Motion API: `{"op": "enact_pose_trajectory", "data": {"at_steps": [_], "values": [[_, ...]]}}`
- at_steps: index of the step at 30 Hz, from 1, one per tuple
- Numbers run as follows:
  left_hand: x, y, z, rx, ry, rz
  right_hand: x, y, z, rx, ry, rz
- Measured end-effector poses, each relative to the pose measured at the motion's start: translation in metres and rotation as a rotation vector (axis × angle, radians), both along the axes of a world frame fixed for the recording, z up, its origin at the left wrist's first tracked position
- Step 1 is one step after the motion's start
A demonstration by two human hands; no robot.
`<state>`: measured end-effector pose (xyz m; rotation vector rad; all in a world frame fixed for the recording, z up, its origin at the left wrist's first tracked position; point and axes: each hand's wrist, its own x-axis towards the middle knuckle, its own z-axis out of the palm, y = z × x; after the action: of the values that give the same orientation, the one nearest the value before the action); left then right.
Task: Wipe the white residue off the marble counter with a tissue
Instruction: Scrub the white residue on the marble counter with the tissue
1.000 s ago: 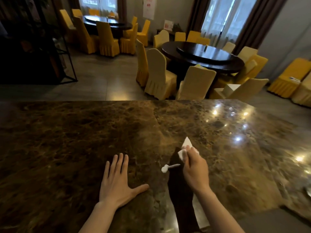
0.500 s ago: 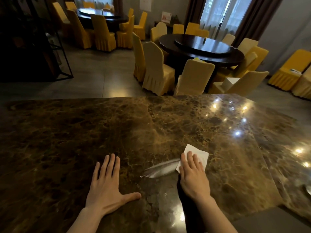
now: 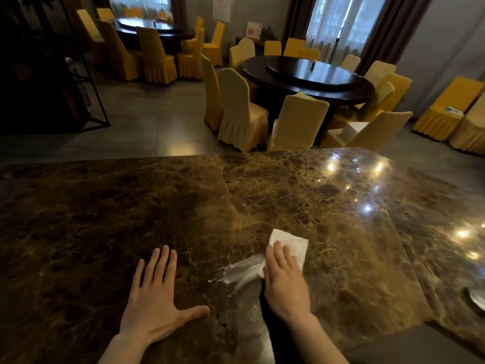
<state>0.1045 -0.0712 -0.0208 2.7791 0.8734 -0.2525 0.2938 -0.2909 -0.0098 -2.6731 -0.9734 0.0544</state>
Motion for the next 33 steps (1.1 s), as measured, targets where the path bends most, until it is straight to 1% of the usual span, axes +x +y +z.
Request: {"op": "enact_pose_trajectory", "data": {"at_steps": [3, 4, 5, 6, 8, 10, 12, 14, 15, 17, 19, 21, 24, 25, 26, 27, 29, 30, 31, 33], "values": [[-0.001, 0.0, 0.0, 0.001, -0.01, -0.003, -0.033, 0.018, 0.005, 0.178, 0.077, 0.252], [-0.001, 0.001, 0.001, 0.0, -0.014, -0.006, -0.04, 0.02, 0.01, 0.26, 0.109, 0.297], [-0.001, 0.001, 0.001, -0.008, -0.022, -0.004, -0.04, 0.021, 0.016, 0.354, 0.158, 0.272], [-0.001, 0.001, 0.001, -0.012, -0.031, 0.0, -0.034, 0.021, 0.024, 0.455, 0.228, 0.189], [-0.001, 0.0, 0.001, -0.005, -0.047, -0.003, -0.011, 0.016, 0.039, 0.661, 0.339, -0.067], [-0.002, 0.0, 0.001, -0.008, -0.066, 0.001, 0.019, 0.005, 0.05, 0.771, 0.327, -0.298], [-0.002, 0.0, 0.0, -0.008, -0.089, 0.009, 0.044, -0.007, 0.054, 0.752, 0.233, -0.451], [-0.002, 0.0, -0.001, 0.0, -0.101, 0.01, 0.058, -0.014, 0.046, 0.607, 0.149, -0.462], [-0.002, 0.0, -0.001, 0.0, -0.105, 0.01, 0.059, -0.015, 0.041, 0.506, 0.131, -0.414], [-0.002, 0.0, -0.003, -0.007, -0.127, 0.017, 0.054, -0.015, 0.026, 0.318, 0.115, -0.24], [-0.002, 0.0, -0.003, -0.011, -0.134, 0.02, 0.043, -0.015, 0.013, 0.184, 0.111, -0.066], [-0.002, 0.0, -0.004, -0.001, -0.124, 0.021, 0.03, -0.016, 0.003, 0.122, 0.059, 0.091], [-0.002, 0.0, -0.004, 0.007, -0.113, 0.021, 0.014, -0.016, -0.003, 0.109, 0.009, 0.359], [-0.002, 0.0, -0.003, 0.008, -0.112, 0.021, 0.014, -0.018, 0.0, 0.11, 0.003, 0.403], [-0.001, 0.0, -0.003, 0.006, -0.113, 0.021, 0.019, -0.021, 0.003, 0.125, -0.008, 0.395], [-0.001, 0.0, -0.003, 0.002, -0.115, 0.022, 0.026, -0.026, 0.007, 0.161, -0.015, 0.333], [-0.002, 0.0, -0.003, 0.002, -0.116, 0.018, 0.04, -0.034, 0.01, 0.237, -0.054, 0.115], [-0.002, 0.0, -0.002, 0.004, -0.112, 0.016, 0.043, -0.036, 0.009, 0.238, -0.092, 0.019], [-0.002, 0.0, -0.003, 0.004, -0.112, 0.018, 0.039, -0.034, 0.007, 0.228, -0.129, -0.027], [-0.001, 0.0, -0.003, -0.003, -0.131, 0.025, 0.019, -0.022, 0.004, 0.225, -0.161, 0.01]]}}
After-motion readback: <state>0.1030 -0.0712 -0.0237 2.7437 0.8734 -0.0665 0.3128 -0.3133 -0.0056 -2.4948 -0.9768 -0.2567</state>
